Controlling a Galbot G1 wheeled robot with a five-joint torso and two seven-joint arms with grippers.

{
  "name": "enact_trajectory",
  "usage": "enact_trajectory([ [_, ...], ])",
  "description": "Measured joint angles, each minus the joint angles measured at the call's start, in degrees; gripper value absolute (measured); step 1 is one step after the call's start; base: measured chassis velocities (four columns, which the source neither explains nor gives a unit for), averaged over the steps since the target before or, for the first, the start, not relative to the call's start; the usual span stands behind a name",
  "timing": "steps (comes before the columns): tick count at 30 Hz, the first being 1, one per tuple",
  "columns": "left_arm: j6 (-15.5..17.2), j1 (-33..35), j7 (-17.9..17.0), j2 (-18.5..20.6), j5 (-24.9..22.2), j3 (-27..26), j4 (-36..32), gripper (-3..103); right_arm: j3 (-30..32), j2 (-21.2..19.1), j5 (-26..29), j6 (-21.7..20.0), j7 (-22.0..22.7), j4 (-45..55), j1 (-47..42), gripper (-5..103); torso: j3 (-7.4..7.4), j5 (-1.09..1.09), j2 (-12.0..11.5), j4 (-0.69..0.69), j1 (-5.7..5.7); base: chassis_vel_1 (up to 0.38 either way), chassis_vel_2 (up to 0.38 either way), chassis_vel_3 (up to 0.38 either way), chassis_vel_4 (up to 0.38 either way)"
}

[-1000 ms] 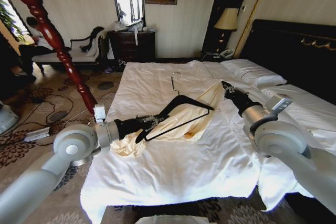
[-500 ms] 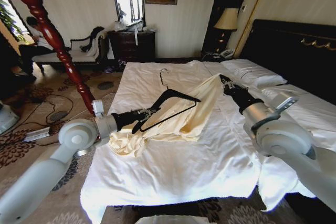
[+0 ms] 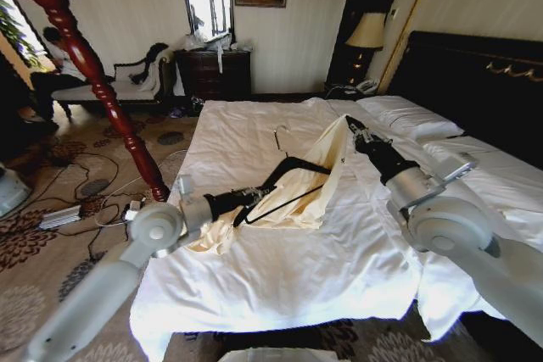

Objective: Pick up the clothes from the bed and hang them on the clothes hanger.

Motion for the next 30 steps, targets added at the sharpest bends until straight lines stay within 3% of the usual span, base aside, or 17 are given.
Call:
enact_trajectory([
  [3, -0.38, -1.38, 0.86, -3.62, 3.68, 1.86, 3.56, 17, 0.3, -0.46, 0.28, 1.01, -1.09, 0.66, -0.28, 0, 0.0, 0.0, 0.0, -0.01, 0.0, 0.0, 0.0, 0.0, 0.0],
  [11, -0.75, -4.03, 1.38, -6.03, 5.95, 1.09, 7.71, 17, 0.48, -0.96, -1.34, -1.03, 0.42, 0.95, -1.29, 0, 0.0, -0.01, 0.0, -0.01, 0.0, 0.0, 0.0, 0.0, 0.0],
  [15, -0.78, -4.37, 1.38, -3.24, 4.85, -0.25, 7.3, 17, 0.42, -0.99, -2.47, -4.14, 3.73, 0.02, -0.75, 0, 0.0, -0.01, 0.0, 0.0, 0.0, 0.0, 0.0, 0.0, 0.0],
  [18, -0.94, -3.11, 1.76, 2.48, 4.0, -1.3, 5.01, 17, 0.33, -0.66, -2.97, -5.71, 5.42, -0.95, -0.35, 0, 0.0, -0.01, 0.0, 0.01, 0.0, 0.0, 0.0, 0.0, 0.0],
  [23, -1.12, -2.49, 1.9, 7.12, 3.67, -2.07, 3.04, 17, 0.23, -0.01, -3.2, -6.9, 6.55, -1.14, 0.12, 0, 0.0, -0.03, 0.0, 0.01, 0.0, 0.0, 0.0, 0.0, 0.0],
  [30, -1.31, -3.52, 1.9, 9.25, 3.47, -2.81, 2.46, 17, 0.58, 0.12, -3.08, -9.07, 8.77, -0.58, 0.35, 0, 0.0, -0.02, 0.0, 0.0, 0.0, 0.0, 0.0, 0.0, 0.0],
])
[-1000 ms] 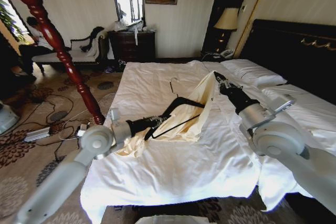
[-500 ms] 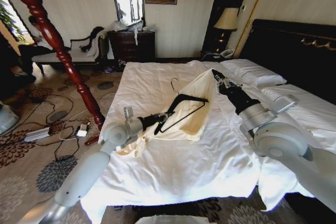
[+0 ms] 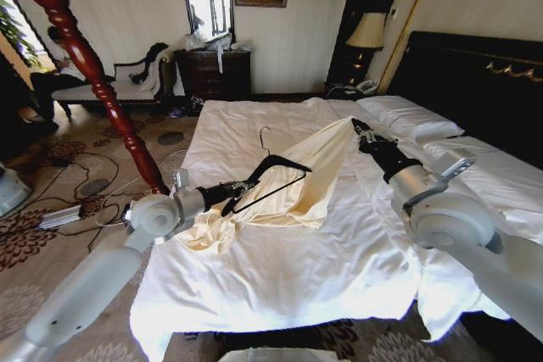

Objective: Pick up the clothes from the bed and hang them on the clothes hanger.

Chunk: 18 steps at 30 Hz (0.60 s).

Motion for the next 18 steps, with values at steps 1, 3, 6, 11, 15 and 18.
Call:
enact_trajectory([
  [1, -0.01, -0.19, -0.04, 0.11, -0.23, -0.28, 0.0, 17, 0.19, -0.07, -0.08, -0.48, 0.47, 0.23, -0.12, 0, 0.0, 0.0, 0.0, 0.0, 0.0, 0.0, 0.0, 0.0, 0.0],
  [3, -0.02, -0.43, -0.22, 0.49, -0.85, -0.83, -0.34, 17, 0.58, -0.27, -0.37, -1.47, 1.53, 0.72, -0.3, 0, 0.0, 0.0, 0.0, -0.01, 0.0, 0.0, 0.0, 0.0, 0.0],
  [6, -0.02, -0.51, -0.34, 1.64, -1.8, -1.4, -1.57, 17, 0.96, -0.53, -0.56, -2.87, 3.13, 0.97, -0.32, 0, 0.0, 0.01, 0.0, -0.01, 0.0, 0.0, 0.0, 0.0, 0.0],
  [11, -0.03, -0.41, -0.35, 3.78, -2.07, -2.22, -3.82, 17, 1.32, -0.71, -1.01, -5.3, 6.05, 1.07, -0.39, 0, 0.0, 0.01, 0.0, 0.0, 0.0, 0.0, 0.0, 0.0, 0.0],
  [15, -0.14, -0.35, -0.19, 4.61, -1.64, -3.01, -4.04, 17, 1.7, -0.66, -1.05, -5.79, 6.85, 1.68, -0.59, 0, 0.0, 0.01, 0.0, 0.0, 0.0, 0.0, 0.0, 0.0, 0.0],
  [18, -0.54, -0.02, 0.27, 4.37, 1.01, -2.81, -1.82, 17, 1.92, -0.65, -0.7, -3.57, 3.73, 2.96, -0.36, 0, 0.0, 0.01, 0.0, 0.0, 0.0, 0.0, 0.0, 0.0, 0.0],
])
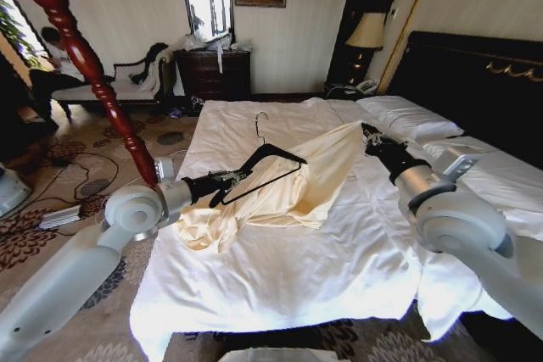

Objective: Pick up the clothes from the bed and hang them on the clothes hanger.

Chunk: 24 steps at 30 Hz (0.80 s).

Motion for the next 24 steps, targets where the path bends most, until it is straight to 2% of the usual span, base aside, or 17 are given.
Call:
enact_trajectory([
  [9, -0.21, -0.74, 0.11, -0.72, 1.0, 0.84, 2.09, 17, 0.36, 0.25, 0.39, 4.27, -4.55, 0.86, 0.35, 0, 0.0, 0.0, 0.0, 0.0, 0.0, 0.0, 0.0, 0.0, 0.0],
  [17, -0.13, -0.44, -0.03, -4.24, 0.09, 2.14, -0.05, 17, -0.52, 0.27, -0.09, 5.11, -5.62, 0.39, -0.07, 0, 0.0, 0.01, 0.0, -0.01, 0.0, 0.0, 0.0, 0.0, 0.0],
  [24, 0.33, 0.33, -0.2, -5.37, -1.14, 2.61, -1.77, 17, -0.72, 0.1, -0.11, 5.13, -5.61, -0.52, 0.07, 0, 0.0, 0.01, 0.0, -0.01, 0.0, 0.0, 0.0, 0.0, 0.0],
])
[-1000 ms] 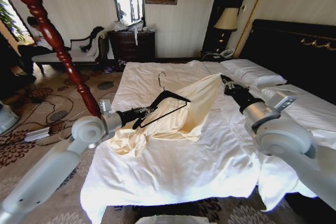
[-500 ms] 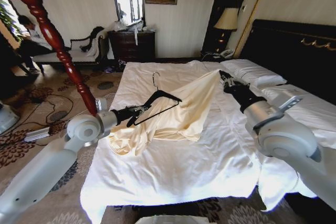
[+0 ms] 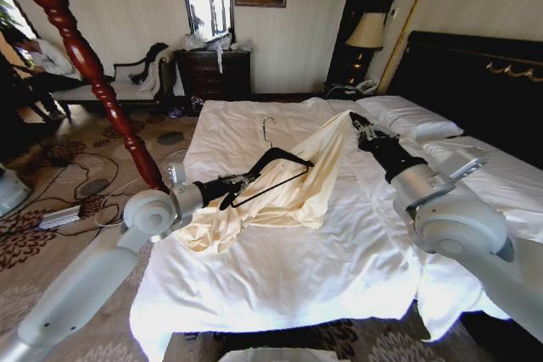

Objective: Pick up the clothes from the bed and hang them on the clothes hanger.

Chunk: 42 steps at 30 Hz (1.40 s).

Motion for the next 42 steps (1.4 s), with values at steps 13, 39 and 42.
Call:
enact_trajectory([
  [13, 0.4, 1.94, 0.38, 1.13, -0.41, 1.11, -1.96, 17, 0.05, 0.42, -0.46, 1.13, 0.49, -1.97, 0.7, 0, 0.0, 0.0, 0.0, -0.01, 0.0, 0.0, 0.0, 0.0, 0.0],
  [39, -1.65, -4.93, 1.45, -19.07, 7.69, 7.45, 12.28, 17, -2.23, -3.35, -0.08, 7.9, -9.74, 0.31, -1.3, 0, 0.0, 0.0, 0.0, 0.01, 0.0, 0.0, 0.0, 0.0, 0.0],
  [42, -1.74, -6.29, 1.44, -20.94, 8.12, 7.88, 13.48, 17, -3.15, -3.88, -2.14, 8.85, -13.77, 1.48, -2.72, 0, 0.0, -0.01, 0.0, 0.0, 0.0, 0.0, 0.0, 0.0, 0.0],
])
